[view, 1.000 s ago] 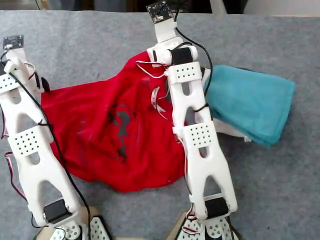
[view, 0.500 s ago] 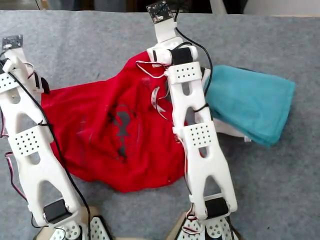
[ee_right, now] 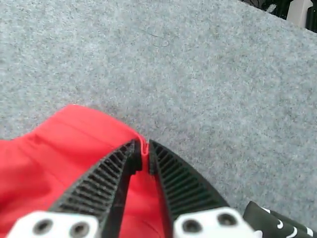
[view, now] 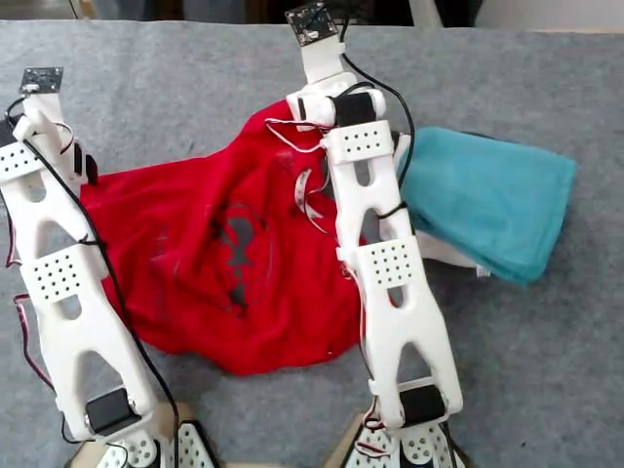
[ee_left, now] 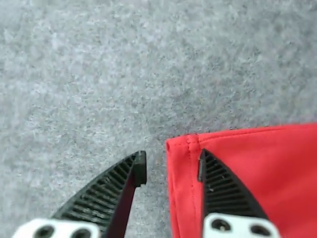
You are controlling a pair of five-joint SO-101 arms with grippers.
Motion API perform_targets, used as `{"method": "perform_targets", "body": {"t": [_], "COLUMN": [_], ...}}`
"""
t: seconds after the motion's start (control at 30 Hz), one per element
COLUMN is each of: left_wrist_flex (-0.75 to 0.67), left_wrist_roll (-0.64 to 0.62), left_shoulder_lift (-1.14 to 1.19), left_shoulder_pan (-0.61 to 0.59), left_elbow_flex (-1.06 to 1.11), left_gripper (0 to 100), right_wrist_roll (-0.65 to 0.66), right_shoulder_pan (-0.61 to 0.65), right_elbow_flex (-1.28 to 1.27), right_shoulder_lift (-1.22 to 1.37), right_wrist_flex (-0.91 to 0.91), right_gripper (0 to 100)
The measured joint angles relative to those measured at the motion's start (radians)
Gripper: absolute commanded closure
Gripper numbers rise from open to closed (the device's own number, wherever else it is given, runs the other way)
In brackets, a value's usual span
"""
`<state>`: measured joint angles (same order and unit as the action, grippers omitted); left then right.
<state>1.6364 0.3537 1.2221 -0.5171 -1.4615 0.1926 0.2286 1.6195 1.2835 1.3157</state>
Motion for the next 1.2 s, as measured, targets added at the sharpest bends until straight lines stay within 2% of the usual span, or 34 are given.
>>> {"method": "perform_targets", "body": {"t": [0.4, 0.8, 1.2], "left_wrist_flex": [-0.037, -0.038, -0.032], "left_wrist_roll": [0.002, 0.002, 0.000], "left_shoulder_lift": [0.069, 0.075, 0.083], "left_shoulder_pan": [0.002, 0.020, 0.048], "left_elbow_flex": [-0.003, -0.003, -0.034], "left_gripper": [82, 98, 97], "right_wrist_roll": [0.000, 0.000, 0.008], "right_shoulder_pan": [0.000, 0.000, 0.009], "right_elbow_flex": [0.000, 0.000, 0.000], "right_shoulder_lift": [0.000, 0.000, 0.000], "right_wrist_flex": [0.000, 0.000, -0.080], "right_gripper": [98.4, 98.4, 98.5]}}
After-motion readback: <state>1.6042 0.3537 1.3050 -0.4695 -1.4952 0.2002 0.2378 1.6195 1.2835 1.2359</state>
